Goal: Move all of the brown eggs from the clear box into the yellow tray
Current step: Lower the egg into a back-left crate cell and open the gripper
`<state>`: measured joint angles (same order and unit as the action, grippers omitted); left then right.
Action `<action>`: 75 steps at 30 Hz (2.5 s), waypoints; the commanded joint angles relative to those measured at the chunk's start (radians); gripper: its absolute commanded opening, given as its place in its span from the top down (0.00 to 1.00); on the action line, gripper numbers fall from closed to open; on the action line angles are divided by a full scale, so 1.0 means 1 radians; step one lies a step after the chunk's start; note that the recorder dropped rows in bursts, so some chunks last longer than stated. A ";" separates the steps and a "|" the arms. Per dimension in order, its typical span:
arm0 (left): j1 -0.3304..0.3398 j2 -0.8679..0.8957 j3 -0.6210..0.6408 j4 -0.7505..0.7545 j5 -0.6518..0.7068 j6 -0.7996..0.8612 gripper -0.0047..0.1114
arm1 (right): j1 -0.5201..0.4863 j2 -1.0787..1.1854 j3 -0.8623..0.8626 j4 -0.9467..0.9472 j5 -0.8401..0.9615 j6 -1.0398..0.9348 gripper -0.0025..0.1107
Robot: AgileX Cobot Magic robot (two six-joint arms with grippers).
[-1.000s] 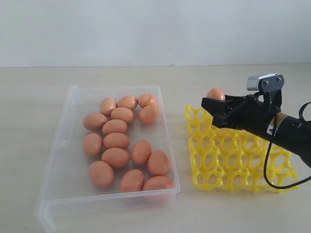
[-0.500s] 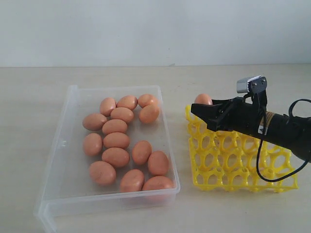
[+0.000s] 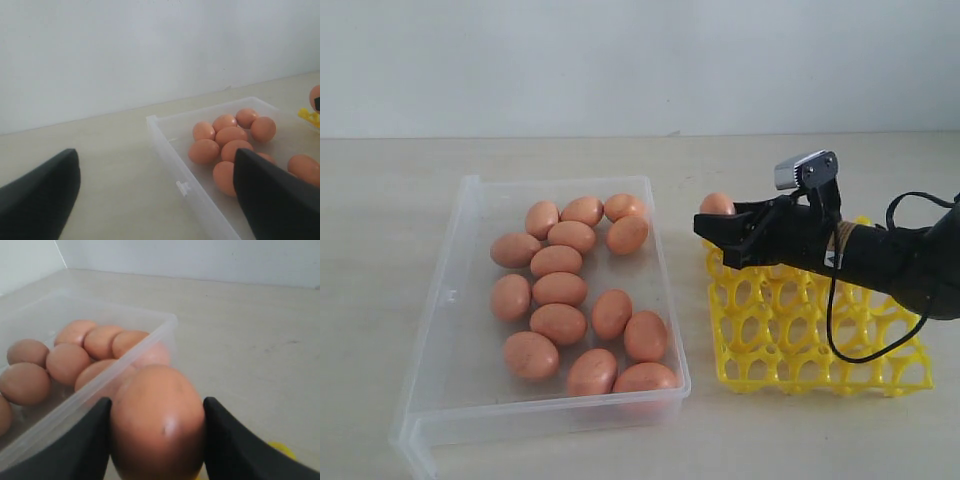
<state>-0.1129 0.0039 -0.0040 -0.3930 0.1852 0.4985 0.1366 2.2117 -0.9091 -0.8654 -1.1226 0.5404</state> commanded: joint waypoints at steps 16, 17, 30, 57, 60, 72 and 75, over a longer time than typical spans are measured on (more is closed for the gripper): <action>-0.002 -0.004 0.004 -0.007 -0.007 -0.008 0.29 | -0.001 -0.001 -0.003 0.017 0.140 -0.008 0.84; -0.002 -0.004 0.004 -0.007 -0.007 -0.008 0.29 | -0.001 -0.001 -0.003 0.017 0.138 -0.008 0.78; -0.002 -0.004 0.004 -0.007 -0.007 -0.008 0.29 | -0.001 -0.005 -0.003 0.046 0.130 -0.008 0.50; -0.002 -0.004 0.004 -0.007 -0.007 -0.008 0.29 | -0.001 -0.225 0.067 -0.088 0.386 0.056 0.98; -0.002 -0.004 0.004 -0.007 -0.007 -0.008 0.29 | -0.001 -0.225 0.069 -0.080 0.420 0.046 0.98; -0.002 -0.004 0.004 -0.007 -0.007 -0.008 0.29 | -0.001 -0.266 0.082 0.000 0.331 -0.015 0.98; -0.002 -0.004 0.004 -0.007 -0.007 -0.008 0.29 | 0.004 -0.276 0.082 0.130 0.336 -0.062 0.98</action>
<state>-0.1129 0.0039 -0.0040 -0.3930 0.1852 0.4985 0.1396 1.9574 -0.8287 -0.8320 -0.7615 0.5179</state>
